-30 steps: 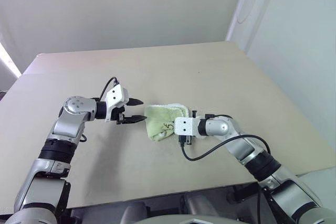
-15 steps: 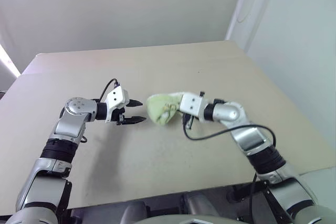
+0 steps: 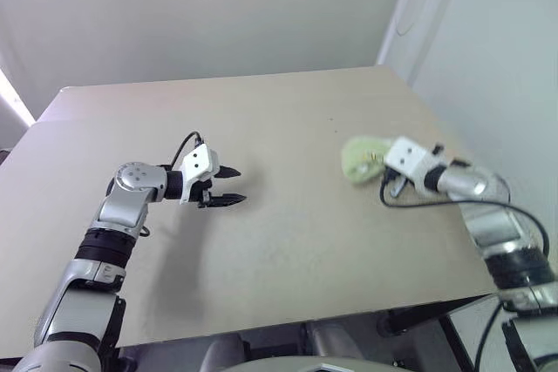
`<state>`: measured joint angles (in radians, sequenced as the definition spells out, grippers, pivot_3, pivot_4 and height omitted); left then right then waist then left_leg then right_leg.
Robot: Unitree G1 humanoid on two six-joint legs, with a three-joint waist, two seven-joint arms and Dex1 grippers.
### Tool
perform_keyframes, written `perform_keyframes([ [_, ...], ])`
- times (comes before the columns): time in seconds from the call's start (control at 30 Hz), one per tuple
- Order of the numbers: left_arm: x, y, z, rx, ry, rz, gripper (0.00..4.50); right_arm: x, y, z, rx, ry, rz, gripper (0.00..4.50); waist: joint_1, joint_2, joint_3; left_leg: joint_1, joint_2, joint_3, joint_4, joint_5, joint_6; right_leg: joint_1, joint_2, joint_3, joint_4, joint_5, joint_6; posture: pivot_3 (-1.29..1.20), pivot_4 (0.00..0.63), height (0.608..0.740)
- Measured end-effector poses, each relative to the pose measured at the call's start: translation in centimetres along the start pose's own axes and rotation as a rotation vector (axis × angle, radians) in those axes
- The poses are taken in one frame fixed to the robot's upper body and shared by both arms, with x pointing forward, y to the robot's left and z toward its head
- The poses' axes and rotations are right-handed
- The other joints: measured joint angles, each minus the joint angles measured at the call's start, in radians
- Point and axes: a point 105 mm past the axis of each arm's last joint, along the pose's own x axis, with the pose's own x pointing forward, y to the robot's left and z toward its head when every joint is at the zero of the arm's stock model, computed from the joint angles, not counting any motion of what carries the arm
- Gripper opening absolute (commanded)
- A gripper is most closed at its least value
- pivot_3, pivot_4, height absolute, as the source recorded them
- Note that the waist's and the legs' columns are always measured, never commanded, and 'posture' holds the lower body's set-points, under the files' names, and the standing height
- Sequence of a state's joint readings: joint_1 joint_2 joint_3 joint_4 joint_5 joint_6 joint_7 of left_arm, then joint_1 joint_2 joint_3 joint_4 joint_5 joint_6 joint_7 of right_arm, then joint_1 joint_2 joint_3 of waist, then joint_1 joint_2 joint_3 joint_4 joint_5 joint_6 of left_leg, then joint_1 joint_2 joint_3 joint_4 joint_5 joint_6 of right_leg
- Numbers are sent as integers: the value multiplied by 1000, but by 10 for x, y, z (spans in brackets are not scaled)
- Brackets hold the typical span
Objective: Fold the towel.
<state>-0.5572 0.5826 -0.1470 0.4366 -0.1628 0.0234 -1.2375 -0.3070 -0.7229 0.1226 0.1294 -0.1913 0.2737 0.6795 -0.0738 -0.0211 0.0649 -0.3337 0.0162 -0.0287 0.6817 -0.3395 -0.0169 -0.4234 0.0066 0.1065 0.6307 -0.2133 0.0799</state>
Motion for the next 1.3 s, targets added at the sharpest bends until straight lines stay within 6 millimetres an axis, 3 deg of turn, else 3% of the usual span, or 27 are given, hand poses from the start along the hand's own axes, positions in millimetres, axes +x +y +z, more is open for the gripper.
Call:
perform_keyframes([
  [0.1,2,0,2,10,-8,-4,3222,4,18,-7,36,-12,14,23,-4,0,0,0,0,0,2,0,0,0,0,0,1,0,0,0,0,712],
  [0.43,5,2,1,15,12,-15,3222,-5,16,-16,13,18,3,23,8,-1,0,-2,0,-1,2,0,0,0,0,0,-1,0,0,0,0,712],
  [0.57,7,2,3,17,8,-17,3222,-21,12,-6,192,-46,47,23,11,0,0,-4,-1,-1,2,0,0,-1,0,0,-1,0,0,0,0,712],
  [0.6,7,2,3,16,7,-17,3222,-26,7,0,250,-76,44,600,9,0,0,-3,0,-1,2,0,0,-2,0,0,-1,0,0,0,0,712],
  [0.67,8,1,4,17,6,-21,3222,-34,-2,7,349,-120,31,1149,6,0,0,-3,0,-1,2,0,0,-1,0,0,0,0,0,0,0,712],
  [0.77,10,-5,7,21,4,-31,3222,-46,-9,19,451,-189,42,2343,5,0,0,-3,0,-1,2,0,0,-1,0,0,0,0,0,0,0,712],
  [0.87,10,-7,6,10,9,-34,3222,-50,-5,24,458,-209,69,3360,6,0,0,-3,0,-1,2,0,0,-1,0,0,0,0,0,0,0,712],
  [0.97,10,-6,6,3,13,-34,3222,-48,8,16,415,-159,114,4445,6,0,0,-3,0,-1,2,0,0,-1,0,0,0,0,0,0,0,712],
  [1.13,9,-6,6,2,17,-32,3222,-45,16,21,420,-182,147,4482,3,0,0,-3,0,0,2,0,0,-2,0,0,0,0,0,0,0,712],
  [1.3,9,-5,7,-4,20,-25,3222,-47,-15,69,570,-419,92,4482,4,0,0,-2,0,-2,2,0,0,-2,1,0,1,0,0,0,0,712],
])
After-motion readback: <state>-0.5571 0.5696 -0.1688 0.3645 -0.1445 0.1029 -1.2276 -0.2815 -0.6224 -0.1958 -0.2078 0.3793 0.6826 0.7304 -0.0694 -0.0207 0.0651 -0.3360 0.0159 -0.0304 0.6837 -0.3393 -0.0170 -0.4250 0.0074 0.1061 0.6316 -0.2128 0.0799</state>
